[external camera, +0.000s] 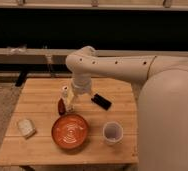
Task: Place the eraser on the white sponge
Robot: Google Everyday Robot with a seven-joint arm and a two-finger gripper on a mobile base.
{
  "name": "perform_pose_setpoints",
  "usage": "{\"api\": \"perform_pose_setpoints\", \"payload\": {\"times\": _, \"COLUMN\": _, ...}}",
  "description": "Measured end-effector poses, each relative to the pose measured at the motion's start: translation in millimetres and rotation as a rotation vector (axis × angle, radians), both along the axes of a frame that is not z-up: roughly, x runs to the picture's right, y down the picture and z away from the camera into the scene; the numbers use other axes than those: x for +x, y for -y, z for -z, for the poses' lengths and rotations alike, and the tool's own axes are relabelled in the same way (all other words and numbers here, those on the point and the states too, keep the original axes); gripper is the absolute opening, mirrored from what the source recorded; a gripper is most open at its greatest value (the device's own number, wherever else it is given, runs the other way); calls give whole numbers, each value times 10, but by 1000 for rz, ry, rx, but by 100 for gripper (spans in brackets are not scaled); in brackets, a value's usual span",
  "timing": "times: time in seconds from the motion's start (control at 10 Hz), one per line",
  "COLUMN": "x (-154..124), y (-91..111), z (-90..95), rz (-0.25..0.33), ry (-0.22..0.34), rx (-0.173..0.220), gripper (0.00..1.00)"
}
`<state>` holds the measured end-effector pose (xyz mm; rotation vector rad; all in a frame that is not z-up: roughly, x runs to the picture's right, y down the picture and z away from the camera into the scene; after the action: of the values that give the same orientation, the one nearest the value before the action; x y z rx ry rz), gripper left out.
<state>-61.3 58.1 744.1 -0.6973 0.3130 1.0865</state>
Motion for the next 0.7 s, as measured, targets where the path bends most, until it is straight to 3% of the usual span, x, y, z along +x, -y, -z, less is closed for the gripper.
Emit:
{"api": "perform_pose_setpoints", "payload": {"times": 0.2, "x": 34, "y": -20, "z": -42, "rz": 12, "ry": 9, "rx": -3, "gripper": 80}}
{"api": "perform_pose_setpoints", "payload": {"times": 0.3, "x": 130, "y": -7, "z": -156, "rz": 15, "ry": 15, "rx": 6, "gripper": 80}}
{"api": "perform_pose_setpoints", "payload": {"times": 0.7, "x": 729, "y": 174, "z": -901, "rz": 29, "ry": 29, "rx": 24, "gripper": 80}}
